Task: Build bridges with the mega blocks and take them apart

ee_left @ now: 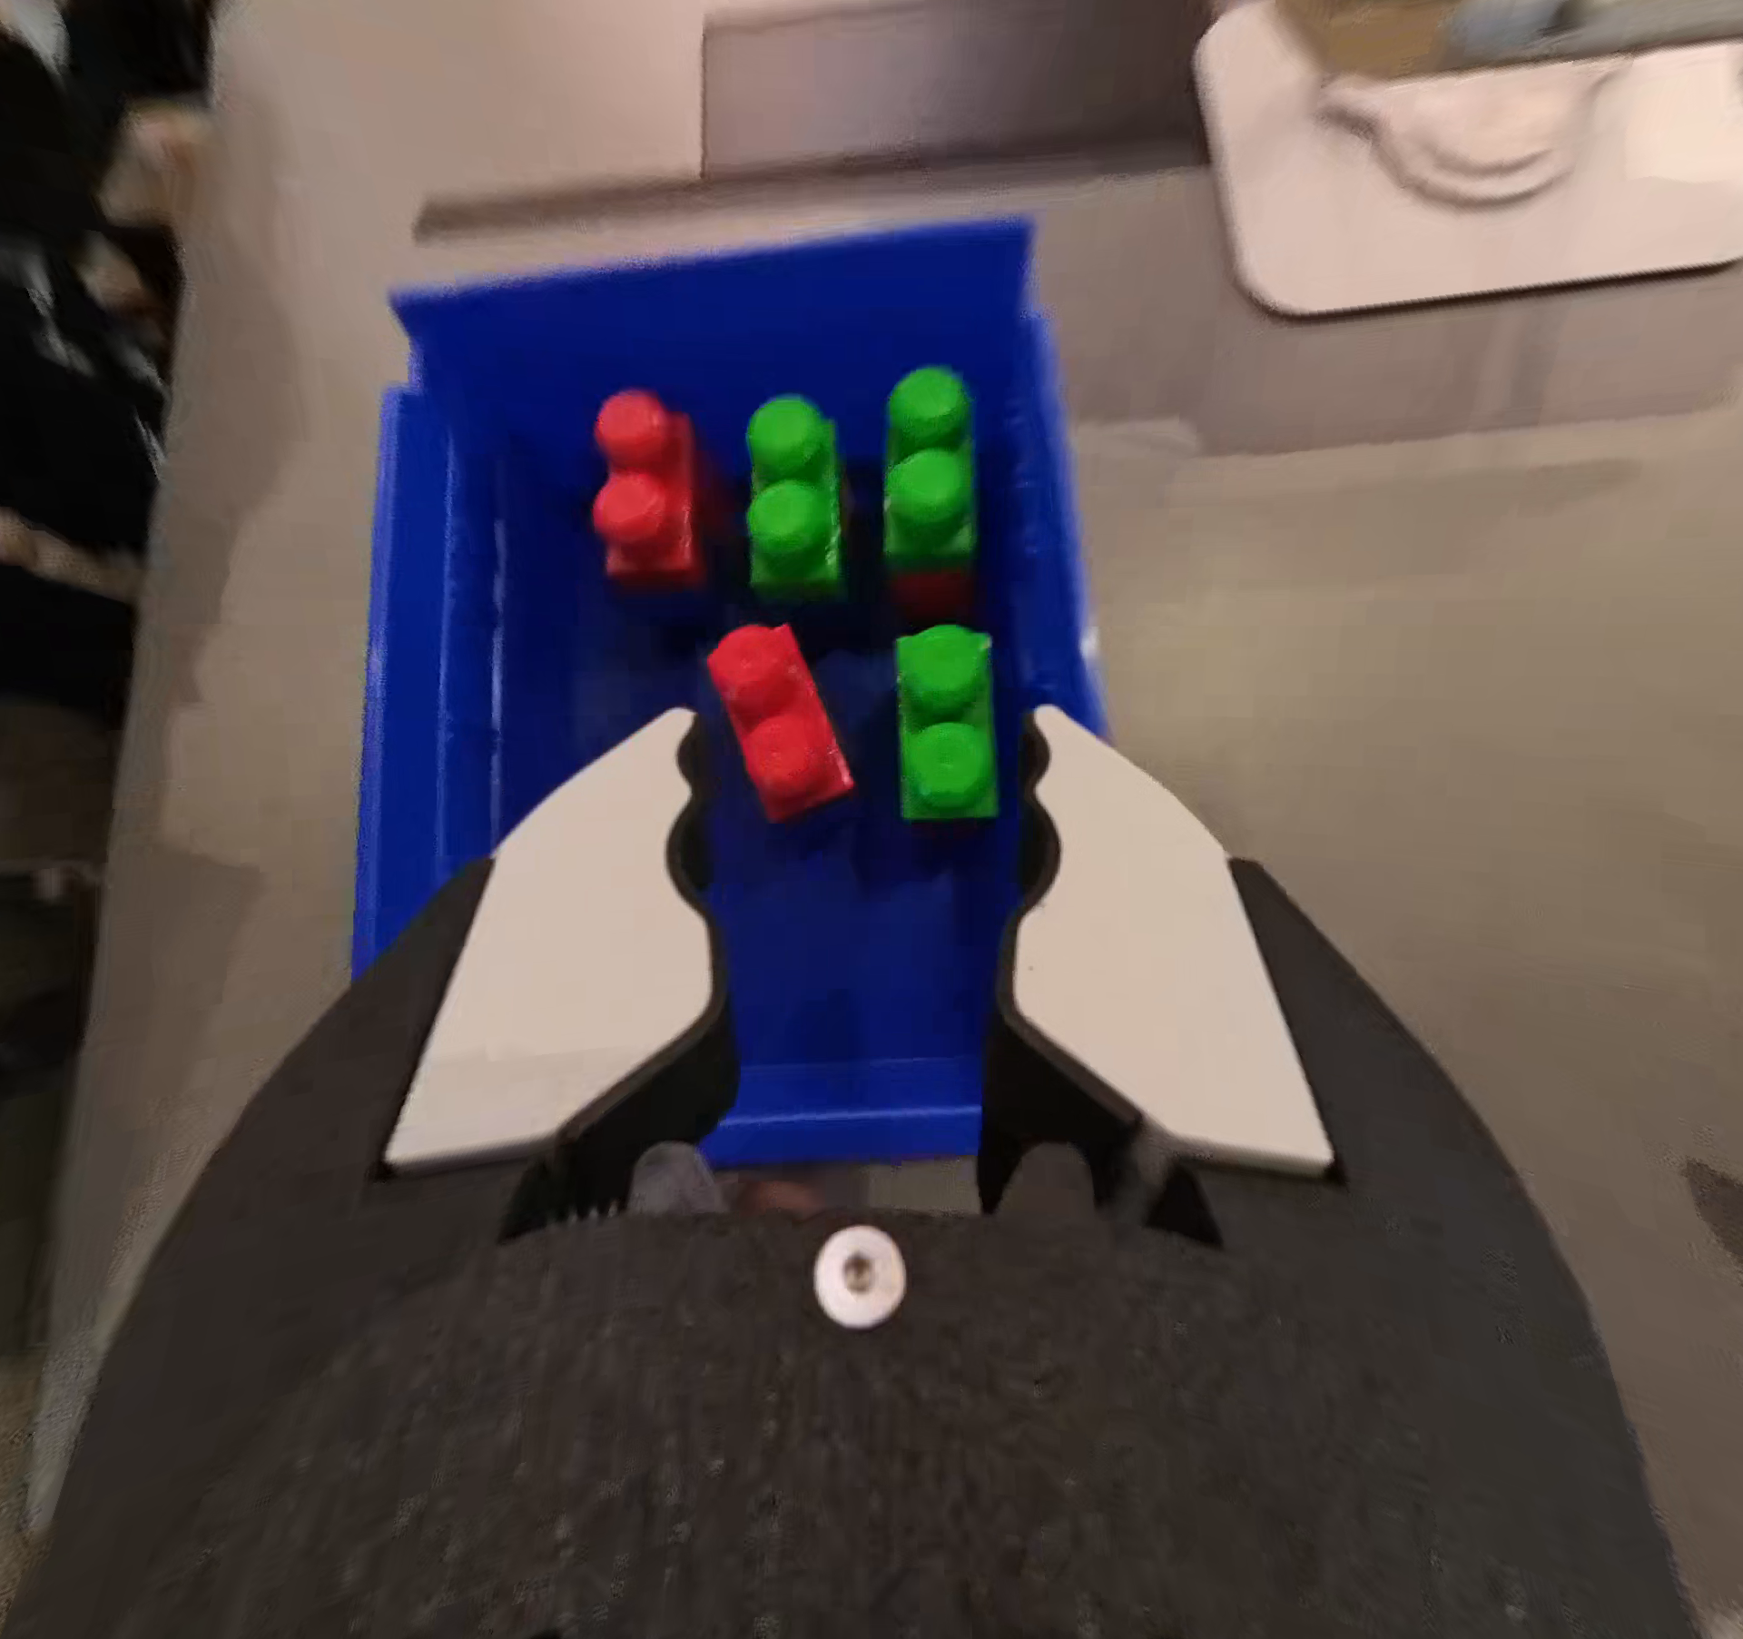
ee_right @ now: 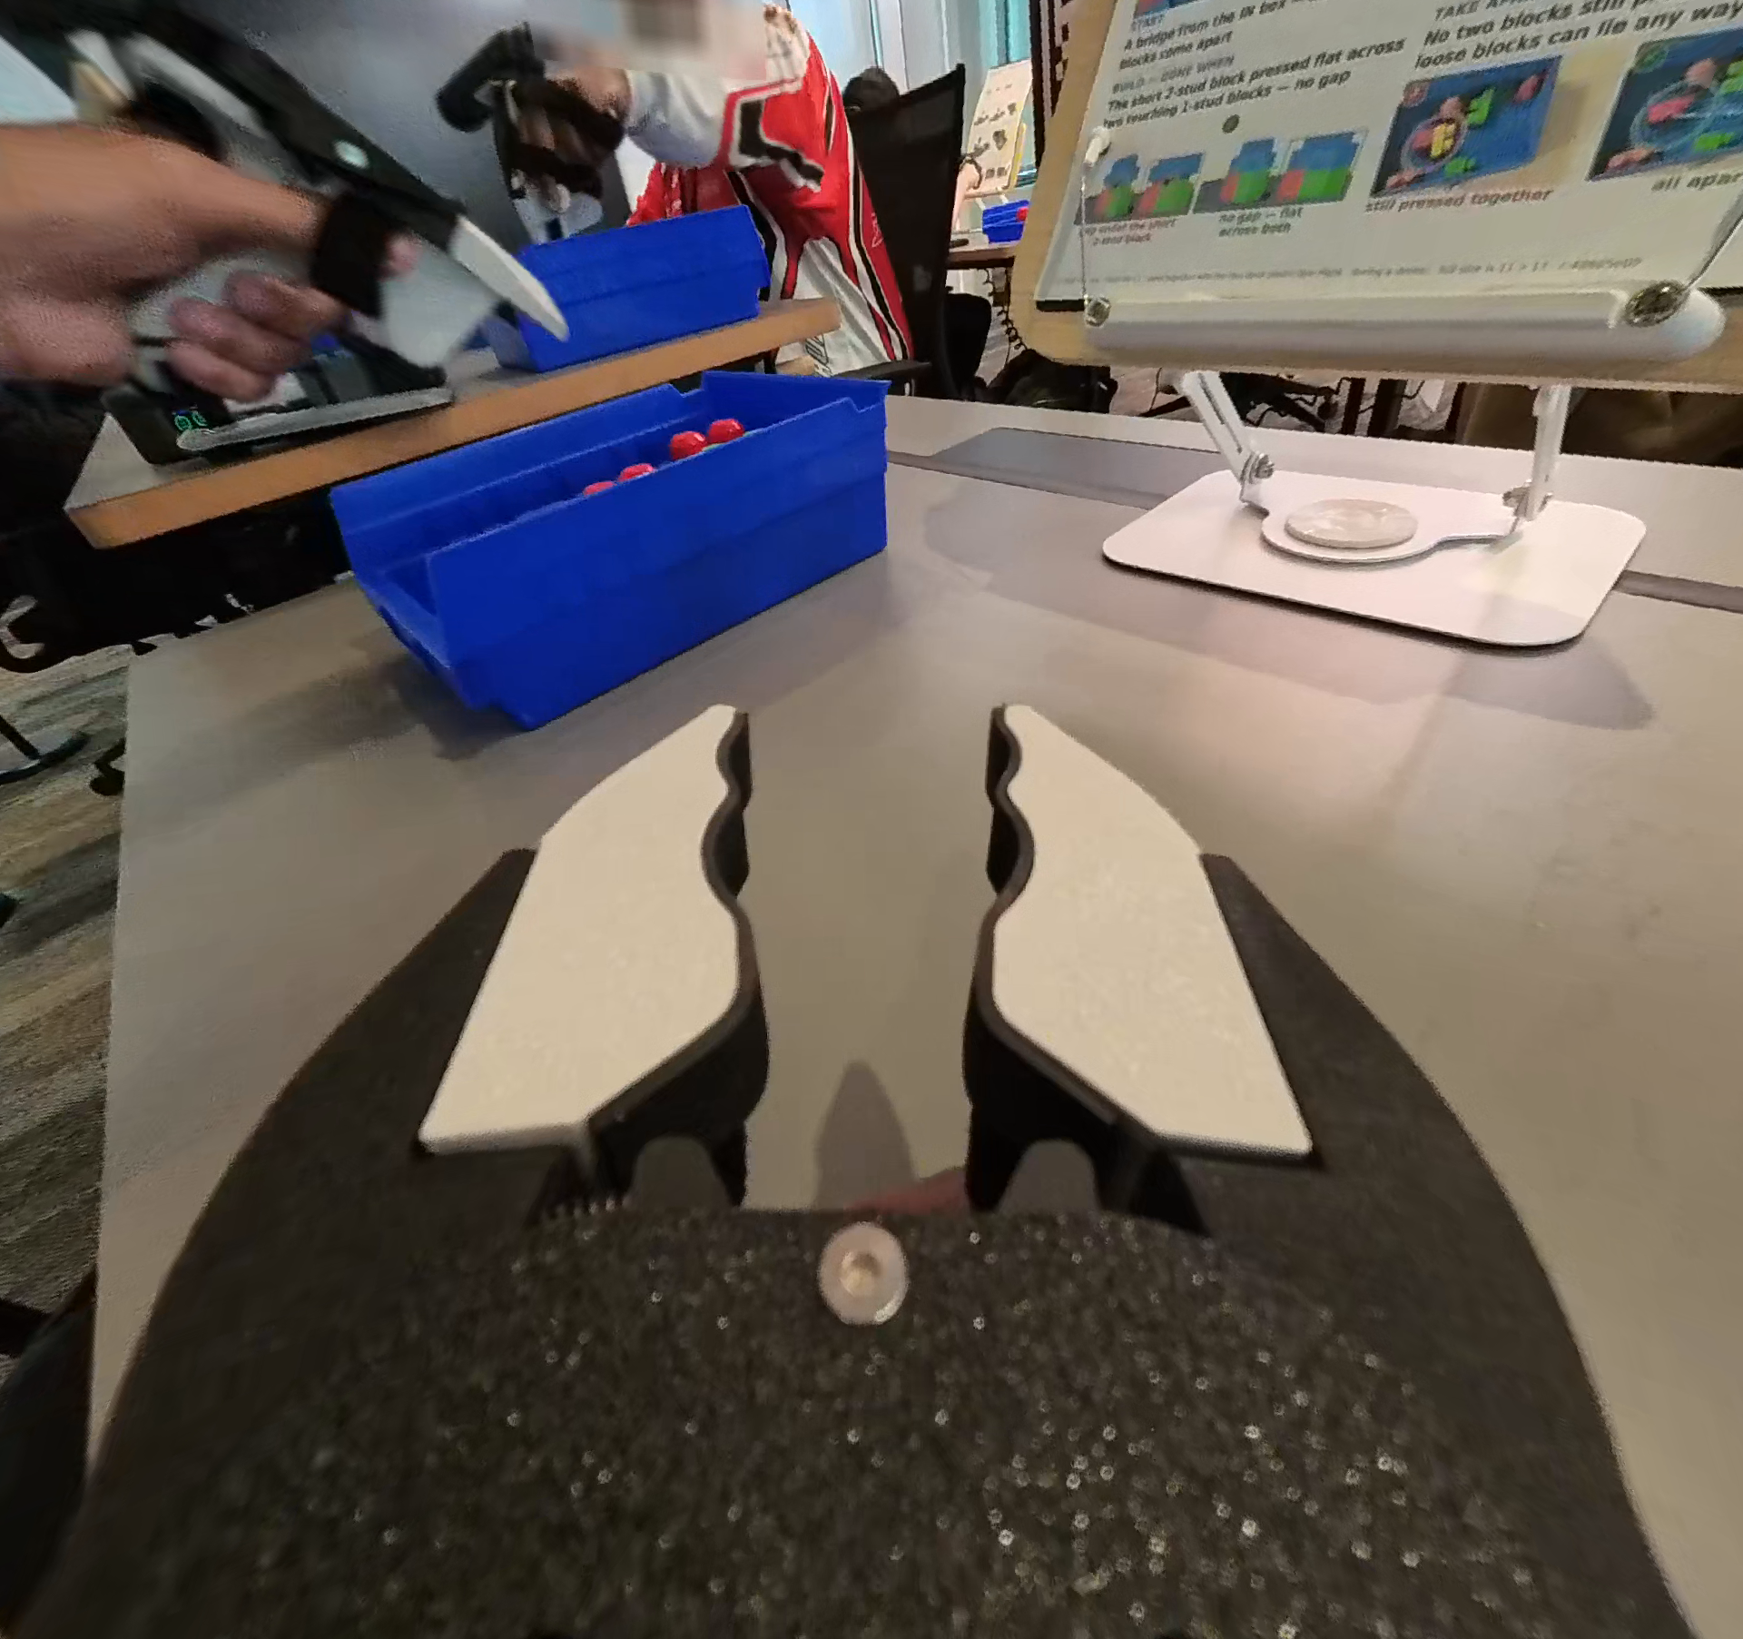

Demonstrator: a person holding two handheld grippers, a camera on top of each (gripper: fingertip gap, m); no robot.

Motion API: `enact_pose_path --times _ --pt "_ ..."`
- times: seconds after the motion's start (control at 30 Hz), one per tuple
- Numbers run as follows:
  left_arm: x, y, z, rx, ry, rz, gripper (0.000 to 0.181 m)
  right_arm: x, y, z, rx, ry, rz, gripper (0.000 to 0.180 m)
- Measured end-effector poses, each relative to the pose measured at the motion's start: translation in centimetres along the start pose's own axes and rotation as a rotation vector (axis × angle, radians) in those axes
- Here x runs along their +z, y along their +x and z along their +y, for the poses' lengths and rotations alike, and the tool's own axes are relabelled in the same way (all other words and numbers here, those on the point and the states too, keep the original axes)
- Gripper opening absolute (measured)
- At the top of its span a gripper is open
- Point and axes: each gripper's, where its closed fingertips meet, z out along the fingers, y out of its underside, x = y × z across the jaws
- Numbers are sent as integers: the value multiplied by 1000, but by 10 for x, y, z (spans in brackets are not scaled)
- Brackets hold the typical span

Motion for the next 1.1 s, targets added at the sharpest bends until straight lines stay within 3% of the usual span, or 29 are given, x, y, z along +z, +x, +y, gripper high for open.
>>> enact_pose_path --times 0.17,0.23,0.53,0.6,0.7,0.9,1.1 --pt "57 -23 23 -162 -240 15 64 1 -5 1 13 -5 -31 48" --pt "70 -36 35 -160 -318 -60 67 1 -6 1 17 -5 -38 48" --pt "100 -32 60 -190 -433 -67 68 0 -4 2 39 -13 -46 48" --pt "104 -28 61 -187 -434 -22 35 0 -4 3 36 -18 -45 48" --pt "102 -32 62 -165 -440 -18 35 0 -3 3 36 -21 -43 48" --pt "78 -31 37 -97 -311 90 35 -1 -2 4 38 -25 -40 48" --pt "-18 30 -23 117 121 365 35 -3 -1 0 68 -3 -59 47"
